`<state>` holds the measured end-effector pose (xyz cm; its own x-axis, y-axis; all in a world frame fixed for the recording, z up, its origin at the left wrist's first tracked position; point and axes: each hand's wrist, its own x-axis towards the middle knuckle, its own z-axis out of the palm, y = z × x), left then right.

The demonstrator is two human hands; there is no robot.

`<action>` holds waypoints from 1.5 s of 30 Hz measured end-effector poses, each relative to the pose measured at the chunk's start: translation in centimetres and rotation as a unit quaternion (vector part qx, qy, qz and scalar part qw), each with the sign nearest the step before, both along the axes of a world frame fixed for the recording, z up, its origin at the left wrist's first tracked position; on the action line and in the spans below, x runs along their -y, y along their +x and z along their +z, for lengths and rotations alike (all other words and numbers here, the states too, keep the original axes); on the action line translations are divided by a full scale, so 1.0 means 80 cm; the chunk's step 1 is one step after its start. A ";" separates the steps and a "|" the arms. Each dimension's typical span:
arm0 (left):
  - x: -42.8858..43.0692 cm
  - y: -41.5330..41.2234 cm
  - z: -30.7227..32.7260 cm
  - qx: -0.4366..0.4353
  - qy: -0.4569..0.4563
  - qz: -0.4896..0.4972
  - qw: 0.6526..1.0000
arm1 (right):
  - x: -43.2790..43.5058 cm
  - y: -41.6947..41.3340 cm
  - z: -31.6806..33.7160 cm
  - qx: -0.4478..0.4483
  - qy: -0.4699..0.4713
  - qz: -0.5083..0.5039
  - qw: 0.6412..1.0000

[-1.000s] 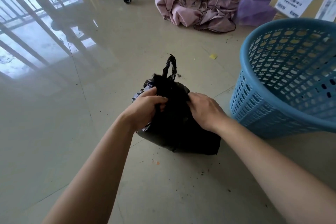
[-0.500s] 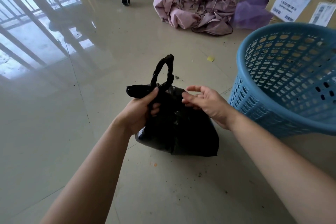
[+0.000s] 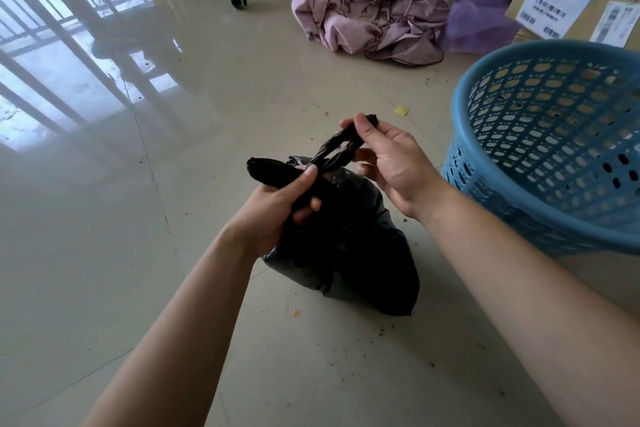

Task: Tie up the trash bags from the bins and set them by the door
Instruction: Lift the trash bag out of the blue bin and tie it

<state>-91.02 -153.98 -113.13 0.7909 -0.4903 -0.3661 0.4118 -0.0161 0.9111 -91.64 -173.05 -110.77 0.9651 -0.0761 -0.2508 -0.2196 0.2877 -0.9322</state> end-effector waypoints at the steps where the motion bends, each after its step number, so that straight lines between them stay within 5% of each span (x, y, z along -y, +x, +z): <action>1: -0.001 0.000 0.000 -0.006 -0.004 -0.010 1.000 | 0.002 -0.002 -0.004 -0.009 0.011 -0.016 1.000; 7: -0.012 -0.003 -0.010 -0.132 -0.199 0.014 0.971 | 0.007 -0.023 -0.008 -0.007 0.093 -0.068 0.993; 18: -0.005 0.009 -0.014 -0.138 -0.157 0.082 0.975 | 0.017 -0.060 0.008 0.004 0.162 -0.040 0.986; 25: -0.004 0.006 -0.014 -0.004 -0.094 0.072 0.993 | 0.026 -0.071 -0.009 -0.078 -0.077 0.058 0.992; 28: -0.008 0.010 -0.010 0.060 -0.024 0.032 0.997 | 0.031 -0.072 -0.014 -0.003 -0.400 0.077 0.913; 30: -0.012 0.014 -0.003 0.092 0.006 -0.004 0.996 | 0.027 -0.065 -0.004 0.094 -0.498 0.047 0.861; 32: -0.014 0.017 0.008 0.118 0.032 -0.038 0.992 | 0.027 -0.052 0.005 0.146 -0.507 0.055 0.848; 35: -0.018 0.020 0.020 0.147 0.057 -0.080 0.984 | 0.026 -0.030 0.004 0.106 -0.531 0.235 0.807; 38: -0.021 0.018 0.027 0.200 0.126 -0.067 0.969 | 0.024 -0.026 -0.007 0.018 -0.415 0.357 0.837; 45: -0.012 0.006 -0.028 0.280 0.258 0.285 0.880 | 0.007 -0.042 -0.041 0.016 -0.398 0.297 0.868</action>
